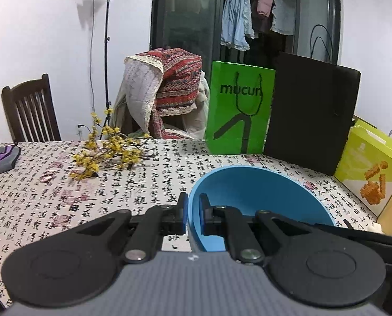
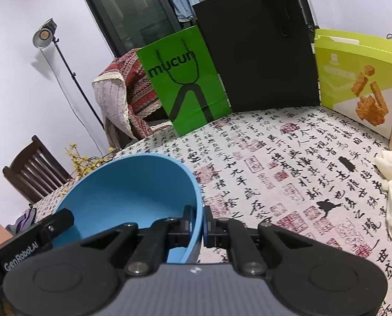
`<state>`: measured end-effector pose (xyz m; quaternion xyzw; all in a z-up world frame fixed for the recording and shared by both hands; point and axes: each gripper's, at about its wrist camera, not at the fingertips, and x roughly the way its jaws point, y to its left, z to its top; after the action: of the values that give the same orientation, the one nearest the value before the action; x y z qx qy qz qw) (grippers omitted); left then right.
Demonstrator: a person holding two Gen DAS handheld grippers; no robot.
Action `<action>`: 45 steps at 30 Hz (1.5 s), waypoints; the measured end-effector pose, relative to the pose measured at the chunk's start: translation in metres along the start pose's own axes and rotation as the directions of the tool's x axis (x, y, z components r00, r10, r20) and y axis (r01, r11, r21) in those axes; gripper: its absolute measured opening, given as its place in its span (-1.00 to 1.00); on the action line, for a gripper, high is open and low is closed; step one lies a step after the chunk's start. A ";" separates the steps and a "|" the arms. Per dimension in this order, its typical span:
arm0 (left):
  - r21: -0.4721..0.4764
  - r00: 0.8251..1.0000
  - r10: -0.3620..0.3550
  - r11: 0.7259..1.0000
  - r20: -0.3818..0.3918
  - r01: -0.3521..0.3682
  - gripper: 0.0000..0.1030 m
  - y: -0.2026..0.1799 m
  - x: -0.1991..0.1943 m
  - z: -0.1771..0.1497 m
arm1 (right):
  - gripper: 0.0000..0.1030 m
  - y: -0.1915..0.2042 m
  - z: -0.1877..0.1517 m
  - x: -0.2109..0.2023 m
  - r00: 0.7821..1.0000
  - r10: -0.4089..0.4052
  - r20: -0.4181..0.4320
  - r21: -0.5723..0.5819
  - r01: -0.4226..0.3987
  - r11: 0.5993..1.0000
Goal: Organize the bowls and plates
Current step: 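Carry the held blue bowl with both grippers toward the lilac vase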
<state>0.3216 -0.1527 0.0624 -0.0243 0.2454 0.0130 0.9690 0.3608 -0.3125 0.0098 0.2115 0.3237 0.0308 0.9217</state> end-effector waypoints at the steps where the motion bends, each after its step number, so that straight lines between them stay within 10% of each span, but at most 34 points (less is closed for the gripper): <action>1: -0.003 1.000 0.003 1.000 0.001 -0.003 -0.82 0.002 -0.001 0.000 | -0.86 0.002 -0.001 0.000 1.000 0.003 -0.001 -0.002 -0.003 1.000; 45: -0.104 0.992 0.125 0.987 0.012 -0.123 -0.82 0.072 -0.030 -0.012 | -0.86 0.063 -0.028 0.015 0.988 0.130 -0.077 -0.069 -0.136 0.988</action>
<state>0.2869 -0.0823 0.0637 -0.0589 0.2365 0.0864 0.9660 0.3608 -0.2419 0.0074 0.1969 0.3408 0.1119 0.9125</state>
